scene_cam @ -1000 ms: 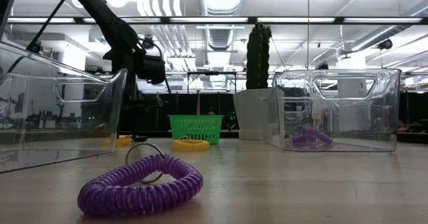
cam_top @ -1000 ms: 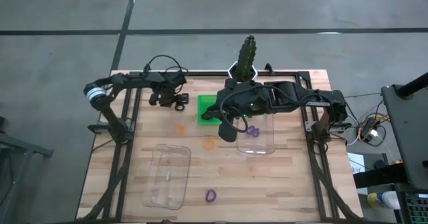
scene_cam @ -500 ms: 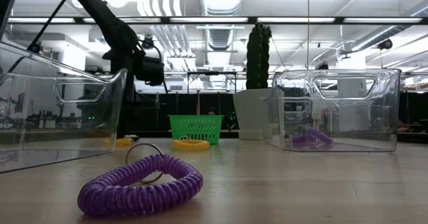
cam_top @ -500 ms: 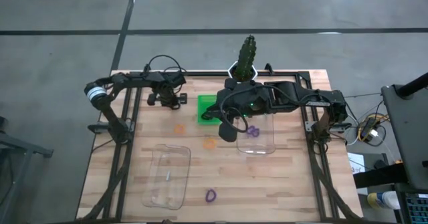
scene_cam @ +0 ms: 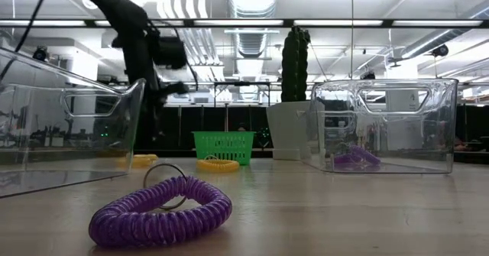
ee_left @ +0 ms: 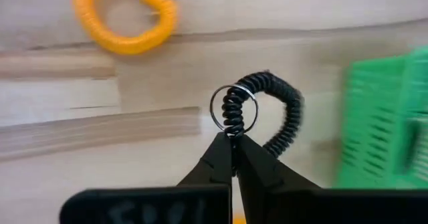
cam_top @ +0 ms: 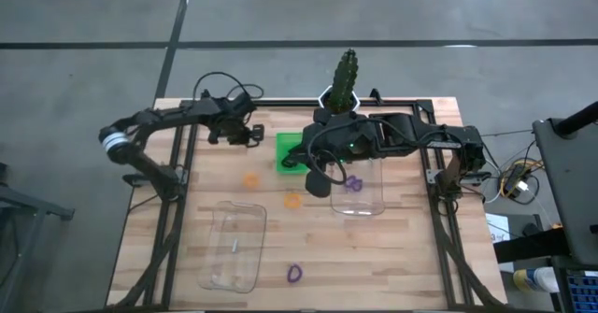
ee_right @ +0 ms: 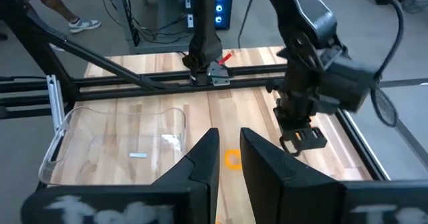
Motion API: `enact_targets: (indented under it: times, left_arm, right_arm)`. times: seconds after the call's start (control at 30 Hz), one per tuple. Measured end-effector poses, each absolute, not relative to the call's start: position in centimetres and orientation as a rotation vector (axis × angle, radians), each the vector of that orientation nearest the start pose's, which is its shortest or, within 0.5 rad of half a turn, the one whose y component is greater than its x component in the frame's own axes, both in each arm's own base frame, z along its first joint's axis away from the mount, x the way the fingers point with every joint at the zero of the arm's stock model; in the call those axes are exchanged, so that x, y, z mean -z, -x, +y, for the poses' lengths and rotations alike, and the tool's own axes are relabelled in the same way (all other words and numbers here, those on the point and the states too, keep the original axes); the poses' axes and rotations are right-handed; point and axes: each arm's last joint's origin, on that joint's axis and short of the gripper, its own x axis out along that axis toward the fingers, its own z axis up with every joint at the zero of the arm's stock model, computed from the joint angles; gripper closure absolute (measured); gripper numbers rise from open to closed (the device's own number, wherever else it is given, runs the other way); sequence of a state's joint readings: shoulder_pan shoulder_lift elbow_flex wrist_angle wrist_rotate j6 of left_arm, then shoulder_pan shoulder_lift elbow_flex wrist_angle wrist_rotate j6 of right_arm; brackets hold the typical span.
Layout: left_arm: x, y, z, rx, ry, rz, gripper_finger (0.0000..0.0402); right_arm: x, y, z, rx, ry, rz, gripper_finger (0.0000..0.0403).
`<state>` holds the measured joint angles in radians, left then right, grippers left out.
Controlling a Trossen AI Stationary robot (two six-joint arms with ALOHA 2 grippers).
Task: Sort spring keychains
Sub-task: Put the black spring keychain into the green bin
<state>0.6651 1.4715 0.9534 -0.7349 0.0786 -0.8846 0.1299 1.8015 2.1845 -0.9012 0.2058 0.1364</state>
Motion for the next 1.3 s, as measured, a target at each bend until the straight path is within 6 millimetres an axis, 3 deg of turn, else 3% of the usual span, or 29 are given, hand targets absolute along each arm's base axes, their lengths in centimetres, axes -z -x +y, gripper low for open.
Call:
enact_targets:
  times: [0.23, 0.5, 0.9, 1.3]
  left_arm:
    - [-24.1, -21.1, 15.1, -0.954, 1.21, 0.681, 0.0398]
    - [-26.2, -23.6, 13.5, -0.806, 1.209, 0.454, 0.0398]
    - [-23.8, -28.3, 10.1, -0.721, 1.272, 0.556, 0.0399]
    - [-22.1, -31.8, 11.4, -0.756, 1.174, 0.747, 0.0385]
  right_arm:
    - [-46.3, -36.8, 4.0, 0.116, -0.042, 0.476, 0.0349]
    - [-46.6, -37.0, 3.6, 0.126, -0.052, 0.438, 0.0349]
    - [-46.6, -37.0, 3.5, 0.128, -0.053, 0.436, 0.0349]
    - [-46.6, -36.9, 3.6, 0.125, -0.053, 0.444, 0.0349]
